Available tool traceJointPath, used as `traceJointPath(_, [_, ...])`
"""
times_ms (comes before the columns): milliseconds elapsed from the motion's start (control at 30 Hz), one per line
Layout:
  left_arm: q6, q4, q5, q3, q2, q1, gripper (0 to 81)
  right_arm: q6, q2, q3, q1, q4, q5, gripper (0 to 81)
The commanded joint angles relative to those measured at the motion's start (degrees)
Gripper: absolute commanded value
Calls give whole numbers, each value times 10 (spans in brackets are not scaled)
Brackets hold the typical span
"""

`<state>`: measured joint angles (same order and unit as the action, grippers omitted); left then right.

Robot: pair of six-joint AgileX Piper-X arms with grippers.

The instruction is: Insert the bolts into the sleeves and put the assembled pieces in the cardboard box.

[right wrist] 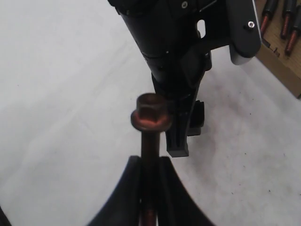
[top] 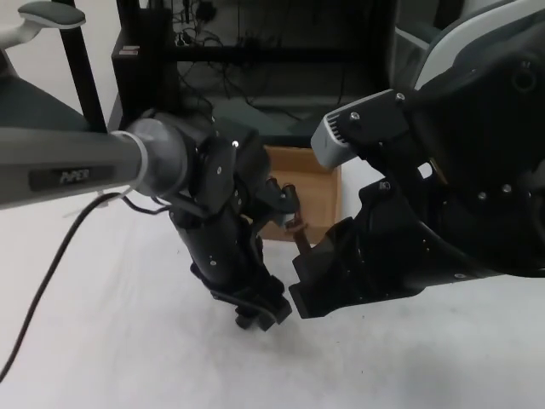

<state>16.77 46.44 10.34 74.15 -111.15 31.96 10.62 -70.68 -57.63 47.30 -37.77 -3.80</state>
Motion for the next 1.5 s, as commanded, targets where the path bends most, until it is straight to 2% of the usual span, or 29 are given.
traceJointPath(0, [-5, -3, 4, 4, -4, 2, 591, -4, 7, -1, -3, 8, -4, 4])
traceJointPath(300, [-14, 6, 5, 4, -28, 2, 588, -4, 7, -1, -3, 8, -4, 4])
traceJointPath(367, [-14, 4, 5, 4, -28, 2, 552, -4, 7, -1, -3, 8, -4, 4])
traceJointPath(433, [-14, 2, 5, 4, -28, 2, 461, -4, 7, -1, -3, 8, -4, 4])
traceJointPath(633, [-14, 25, 27, 4, -28, 2, 83, -4, 7, -1, -3, 8, -4, 4])
traceJointPath(667, [-14, 30, 30, 4, -28, 2, 31, -4, 7, -1, -3, 8, -4, 4])
traceJointPath(700, [-15, 33, 30, 4, -28, 2, 14, -4, 7, -1, -3, 8, -4, 4])
traceJointPath(833, [-25, 41, 30, 4, -17, 2, 17, -4, 7, -1, -3, 8, -1, 4])
traceJointPath(1133, [32, 30, 36, -8, 87, -9, 17, 16, 7, -1, -20, 10, 1, 4])
traceJointPath(1467, [-6, -122, 168, -177, 280, -86, 17, 68, 5, -1, -23, 119, -1, 4])
